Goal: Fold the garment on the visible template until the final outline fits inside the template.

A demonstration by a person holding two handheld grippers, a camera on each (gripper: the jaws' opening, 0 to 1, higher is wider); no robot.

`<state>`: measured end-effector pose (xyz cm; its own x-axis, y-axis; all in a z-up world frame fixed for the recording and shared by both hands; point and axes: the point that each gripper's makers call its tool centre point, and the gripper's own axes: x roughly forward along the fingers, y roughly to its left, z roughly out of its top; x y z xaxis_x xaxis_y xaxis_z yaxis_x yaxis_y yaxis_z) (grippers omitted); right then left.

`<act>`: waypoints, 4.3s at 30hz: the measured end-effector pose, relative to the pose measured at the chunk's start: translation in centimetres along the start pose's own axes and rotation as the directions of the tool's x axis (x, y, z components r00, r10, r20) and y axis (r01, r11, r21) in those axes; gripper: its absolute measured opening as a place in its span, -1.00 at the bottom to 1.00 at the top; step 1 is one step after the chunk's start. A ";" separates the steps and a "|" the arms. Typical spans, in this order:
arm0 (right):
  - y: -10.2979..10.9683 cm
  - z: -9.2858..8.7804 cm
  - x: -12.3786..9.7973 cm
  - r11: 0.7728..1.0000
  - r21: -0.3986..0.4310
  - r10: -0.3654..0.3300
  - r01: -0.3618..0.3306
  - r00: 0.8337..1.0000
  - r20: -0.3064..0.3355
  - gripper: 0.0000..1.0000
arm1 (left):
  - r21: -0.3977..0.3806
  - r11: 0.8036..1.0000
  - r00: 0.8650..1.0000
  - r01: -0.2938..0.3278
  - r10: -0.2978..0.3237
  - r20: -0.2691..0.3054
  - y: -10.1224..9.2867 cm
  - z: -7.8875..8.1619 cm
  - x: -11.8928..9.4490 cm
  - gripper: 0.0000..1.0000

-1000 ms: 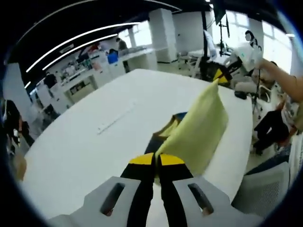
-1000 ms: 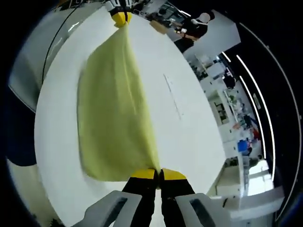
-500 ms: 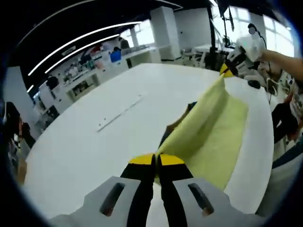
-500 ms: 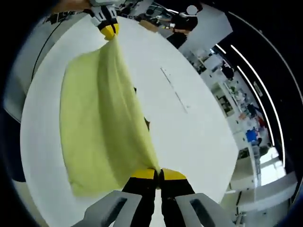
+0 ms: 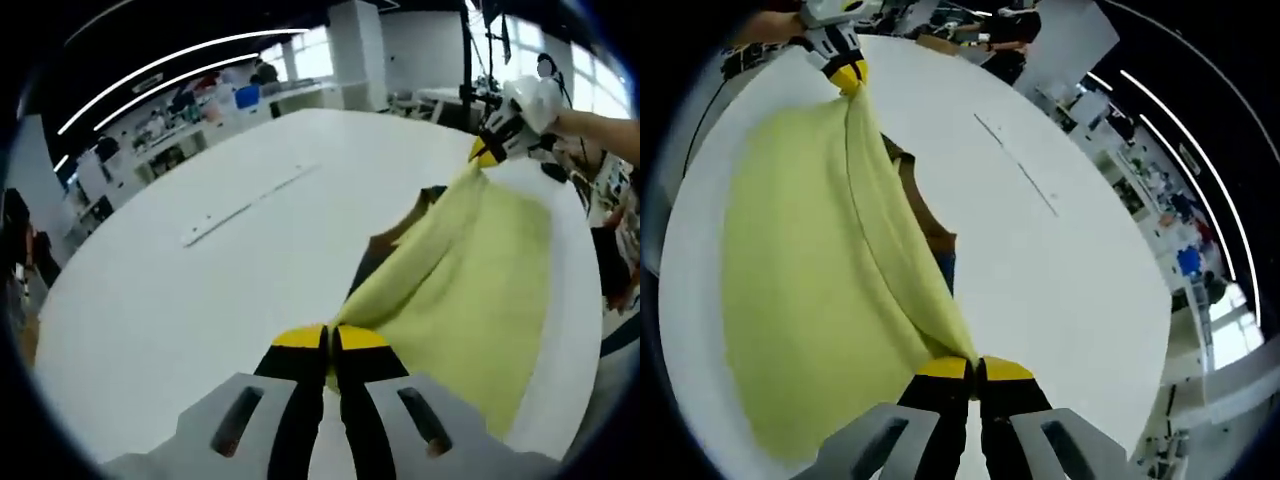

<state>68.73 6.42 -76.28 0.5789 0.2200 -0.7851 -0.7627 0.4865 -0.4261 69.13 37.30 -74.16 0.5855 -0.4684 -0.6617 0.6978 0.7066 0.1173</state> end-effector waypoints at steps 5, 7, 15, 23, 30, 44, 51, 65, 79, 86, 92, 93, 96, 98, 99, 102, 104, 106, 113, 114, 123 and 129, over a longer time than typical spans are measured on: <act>0.5 -0.4 1.0 0.999 0.024 0.032 -0.032 0.999 -0.010 -1.00 | -0.019 1.000 1.000 -0.003 0.002 -0.024 0.2 -1.1 1.0 -0.98; 0.7 -0.7 1.3 0.999 0.030 0.042 -0.042 0.999 -0.013 -1.00 | -0.031 0.999 1.000 -0.007 0.006 -0.029 0.4 -1.5 1.1 -0.95; 0.9 -0.6 0.8 0.992 0.107 0.065 -0.068 0.998 0.025 -0.92 | 0.013 1.000 1.000 -0.003 0.004 -0.015 0.7 -1.6 0.2 -0.82; 1.6 0.2 -0.9 0.991 0.105 0.077 -0.084 0.995 0.069 -0.60 | 0.110 0.993 0.998 0.052 -0.056 0.029 -0.2 -1.0 -1.0 -0.58; 1.3 0.0 -1.3 0.996 0.079 0.025 -0.031 0.997 0.069 -0.58 | 0.176 0.984 1.000 0.018 -0.022 0.021 0.1 -1.0 -1.1 -0.64; 2.1 -1.2 -0.7 0.995 0.079 0.056 -0.061 0.996 0.070 -0.79 | 0.332 0.942 0.998 0.054 -0.039 -0.051 -0.6 -2.9 -0.2 -0.80; 1.3 -1.3 0.2 0.994 0.093 0.053 -0.060 0.996 0.078 -0.83 | 0.355 0.934 0.997 0.047 -0.023 -0.073 -0.1 -3.0 0.6 -0.81; 0.3 -1.4 1.6 0.992 0.104 0.063 -0.071 0.995 0.078 -0.91 | 0.347 0.937 0.997 0.043 -0.016 -0.080 0.6 -3.2 1.4 -0.83; 0.3 -1.0 1.3 0.991 0.103 0.076 -0.084 0.994 0.074 -1.00 | 0.331 0.944 0.997 0.011 0.013 -0.071 1.2 -3.0 1.3 -0.98; -0.9 -0.1 0.6 0.990 0.133 0.038 -0.052 0.993 0.108 -1.00 | 0.176 0.984 0.999 -0.026 0.021 0.035 2.3 -1.0 0.5 -0.99; -2.5 0.7 0.9 0.970 0.241 -0.018 -0.017 0.990 0.141 -1.00 | -0.046 0.998 0.997 -0.052 0.054 0.051 3.3 -0.7 1.3 -0.99; -2.7 0.6 1.1 0.968 0.251 -0.022 -0.012 0.991 0.133 -1.00 | -0.067 0.996 0.996 -0.051 0.056 0.064 3.4 -0.6 1.5 -0.99; -3.0 0.4 1.9 0.952 0.307 -0.024 -0.014 0.992 0.121 -1.00 | -0.162 0.986 0.996 -0.050 0.062 0.067 3.8 -0.5 2.1 -0.99; -3.0 0.4 2.3 0.936 0.351 -0.019 -0.028 0.992 0.128 -1.00 | -0.226 0.973 0.995 -0.051 0.070 0.074 4.2 -0.5 2.4 -0.99; -3.1 0.3 2.4 0.923 0.382 -0.017 -0.034 0.991 0.129 -1.00 | -0.247 0.968 0.995 -0.048 0.069 0.077 4.3 -0.5 2.5 -0.99; -3.7 0.4 2.7 0.874 0.483 -0.028 -0.050 0.988 0.152 -1.00 | -0.291 0.955 0.995 -0.055 0.077 0.067 4.8 -1.1 2.8 -0.99; -4.0 0.4 2.7 0.846 0.529 -0.029 -0.061 0.987 0.160 -1.00 | -0.312 0.948 0.995 -0.061 0.083 0.060 4.9 -1.5 2.8 -0.98; -4.3 0.3 2.6 0.835 0.547 -0.034 -0.060 0.987 0.160 -1.00 | -0.340 0.938 0.994 -0.064 0.090 0.060 5.0 -1.7 2.8 -1.00; -3.7 0.0 2.1 0.804 0.588 0.000 -0.090 0.989 0.150 -0.65 | -0.344 0.937 0.992 -0.063 0.096 0.081 5.0 -1.2 1.8 -0.80; -3.5 0.0 2.0 0.804 0.588 0.006 -0.094 0.989 0.149 -0.60 | -0.337 0.940 0.992 -0.061 0.095 0.085 4.9 -1.1 1.6 -0.75; -1.8 0.7 0.6 0.804 0.578 0.059 -0.138 0.986 0.154 -0.26 | -0.317 0.948 0.989 -0.006 0.051 0.136 3.6 -0.2 -0.4 -0.19; -0.1 1.1 -1.2 0.790 0.586 0.104 -0.180 0.981 0.162 -0.04 | -0.292 0.956 0.988 0.030 0.015 0.152 2.0 -0.2 -2.1 0.05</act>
<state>68.45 7.00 -74.81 0.5358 0.4032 -0.7418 -0.5379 0.8403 0.0682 69.26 39.82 -72.64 0.6519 -0.5330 -0.5395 0.5646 0.8160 -0.1240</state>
